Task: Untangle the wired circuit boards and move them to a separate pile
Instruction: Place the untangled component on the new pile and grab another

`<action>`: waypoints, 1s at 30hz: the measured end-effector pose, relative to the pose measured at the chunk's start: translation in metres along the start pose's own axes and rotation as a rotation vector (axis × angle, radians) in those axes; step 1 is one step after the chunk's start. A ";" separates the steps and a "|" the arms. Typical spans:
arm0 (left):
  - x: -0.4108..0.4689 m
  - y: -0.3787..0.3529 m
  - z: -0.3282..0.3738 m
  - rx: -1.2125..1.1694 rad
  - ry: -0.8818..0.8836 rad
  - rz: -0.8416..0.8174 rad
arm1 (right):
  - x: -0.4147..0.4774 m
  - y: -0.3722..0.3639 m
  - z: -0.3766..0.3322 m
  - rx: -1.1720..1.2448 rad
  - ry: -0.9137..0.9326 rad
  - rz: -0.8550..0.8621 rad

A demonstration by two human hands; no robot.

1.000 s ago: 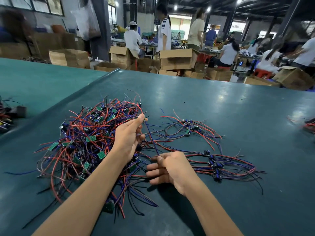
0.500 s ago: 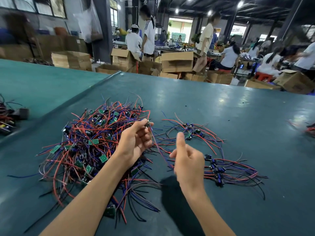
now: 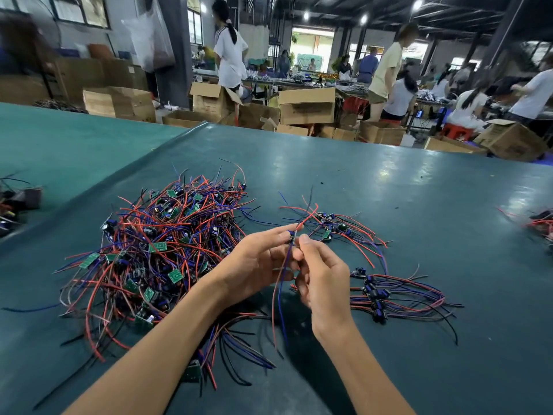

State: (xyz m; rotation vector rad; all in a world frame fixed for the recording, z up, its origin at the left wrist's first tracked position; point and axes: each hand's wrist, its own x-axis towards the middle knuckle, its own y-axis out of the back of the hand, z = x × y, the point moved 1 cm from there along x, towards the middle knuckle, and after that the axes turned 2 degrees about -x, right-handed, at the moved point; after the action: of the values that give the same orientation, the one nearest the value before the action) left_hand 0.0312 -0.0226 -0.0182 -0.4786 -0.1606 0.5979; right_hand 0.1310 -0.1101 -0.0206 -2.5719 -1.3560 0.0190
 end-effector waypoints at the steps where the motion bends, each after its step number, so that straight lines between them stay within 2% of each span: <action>1: -0.001 0.000 0.000 0.001 0.014 -0.006 | 0.000 0.000 0.000 0.013 -0.032 -0.011; 6: -0.001 0.001 0.002 -0.097 0.019 -0.059 | 0.004 0.003 -0.003 0.053 -0.135 -0.055; 13: 0.003 0.005 -0.001 -0.130 0.001 -0.083 | 0.003 0.003 -0.003 0.048 -0.153 -0.046; 17: 0.003 0.008 -0.001 -0.127 -0.025 -0.052 | 0.001 0.002 -0.003 0.066 -0.162 -0.093; 23: 0.002 0.004 -0.004 0.002 -0.105 0.029 | -0.001 0.002 -0.005 0.056 -0.169 -0.135; 30: 0.006 0.008 -0.008 -0.042 -0.153 0.014 | -0.001 0.001 -0.005 0.091 -0.192 -0.122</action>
State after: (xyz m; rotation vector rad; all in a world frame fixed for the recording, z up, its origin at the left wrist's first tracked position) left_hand 0.0340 -0.0168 -0.0293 -0.4749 -0.3162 0.6465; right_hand 0.1323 -0.1124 -0.0165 -2.4595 -1.5383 0.3067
